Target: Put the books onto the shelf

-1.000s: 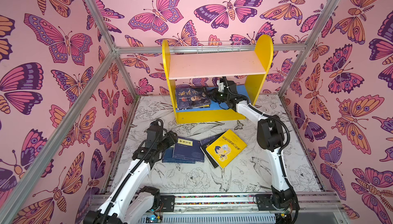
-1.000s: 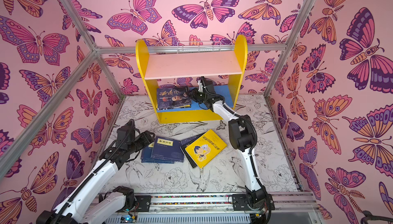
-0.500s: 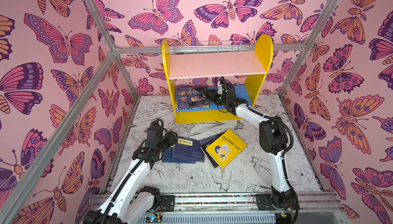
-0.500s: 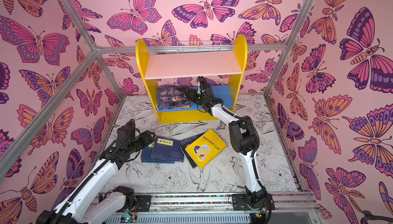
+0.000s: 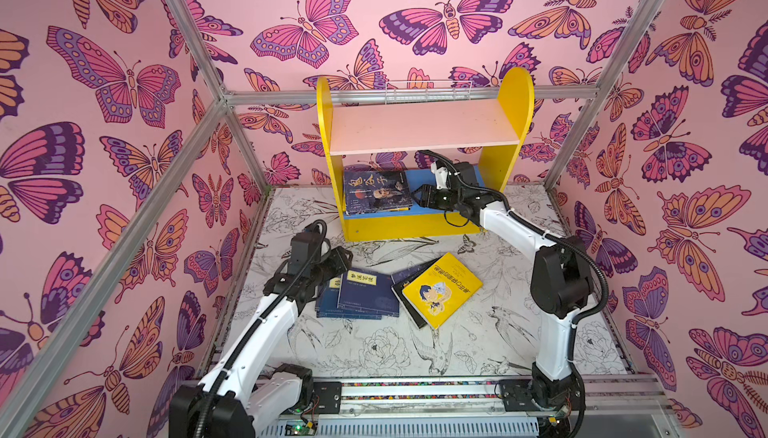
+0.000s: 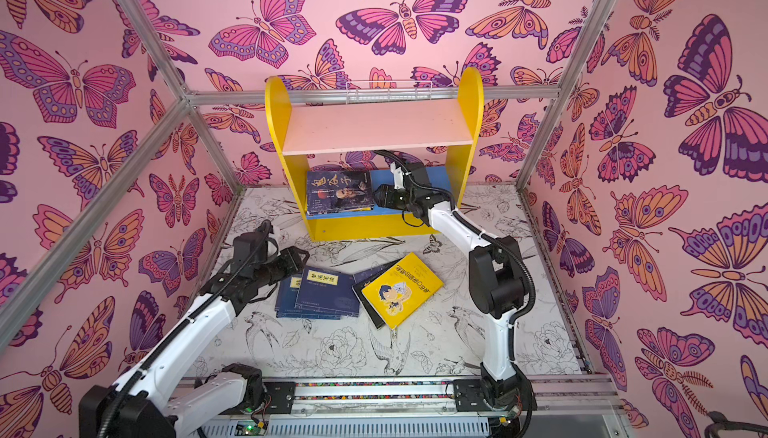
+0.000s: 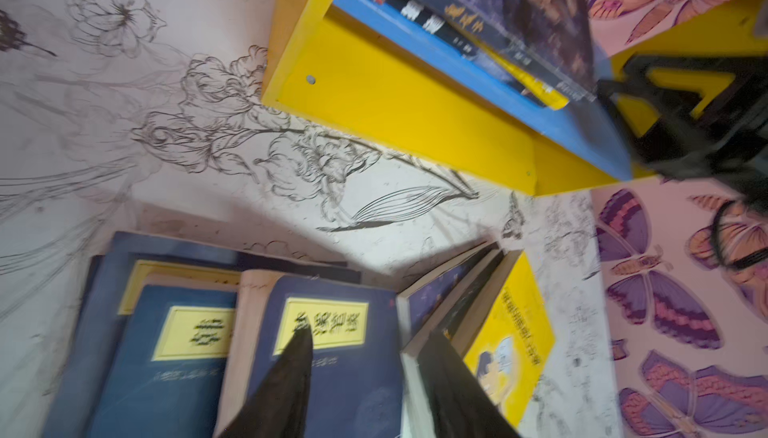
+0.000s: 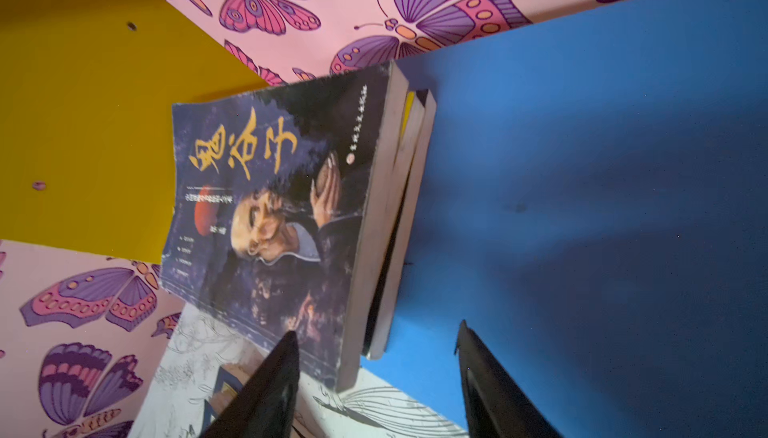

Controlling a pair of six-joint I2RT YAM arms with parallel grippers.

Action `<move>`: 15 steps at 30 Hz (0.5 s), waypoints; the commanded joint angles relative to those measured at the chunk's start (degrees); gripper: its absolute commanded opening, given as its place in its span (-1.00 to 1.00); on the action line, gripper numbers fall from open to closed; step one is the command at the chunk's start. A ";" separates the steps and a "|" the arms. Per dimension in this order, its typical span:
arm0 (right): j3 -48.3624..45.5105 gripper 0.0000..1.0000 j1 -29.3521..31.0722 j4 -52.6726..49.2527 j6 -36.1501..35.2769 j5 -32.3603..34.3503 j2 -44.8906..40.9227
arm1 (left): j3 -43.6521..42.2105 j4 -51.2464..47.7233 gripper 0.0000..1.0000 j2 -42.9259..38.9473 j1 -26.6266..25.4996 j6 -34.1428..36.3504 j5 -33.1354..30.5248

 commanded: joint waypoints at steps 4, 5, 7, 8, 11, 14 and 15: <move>2.08 0.16 0.32 -4.92 -5.72 1.31 -0.57 | 7.28 5.52 -0.95 8.54 -2.49 3.46 1.49; 2.37 0.16 0.29 -4.92 -5.69 1.15 -0.30 | 8.55 6.14 -1.00 9.74 -2.99 3.57 0.53; 3.38 0.15 0.30 -5.21 -5.78 1.40 0.58 | 11.03 8.42 -1.00 14.44 -3.93 3.76 -1.11; 4.04 0.15 0.30 -5.43 -5.85 1.33 1.02 | 12.07 9.18 -1.00 15.74 -4.12 3.75 -1.91; 6.47 0.14 0.32 -6.62 -5.99 1.23 2.56 | 16.14 9.27 -1.00 19.95 -4.60 4.02 -5.69; 8.31 0.14 0.29 -7.31 -5.79 1.43 4.18 | 19.32 8.30 -1.00 22.90 -4.77 4.65 -8.20; 8.72 0.14 0.27 -7.35 -5.62 1.49 4.63 | 20.34 7.57 -1.00 23.71 -4.80 4.87 -8.94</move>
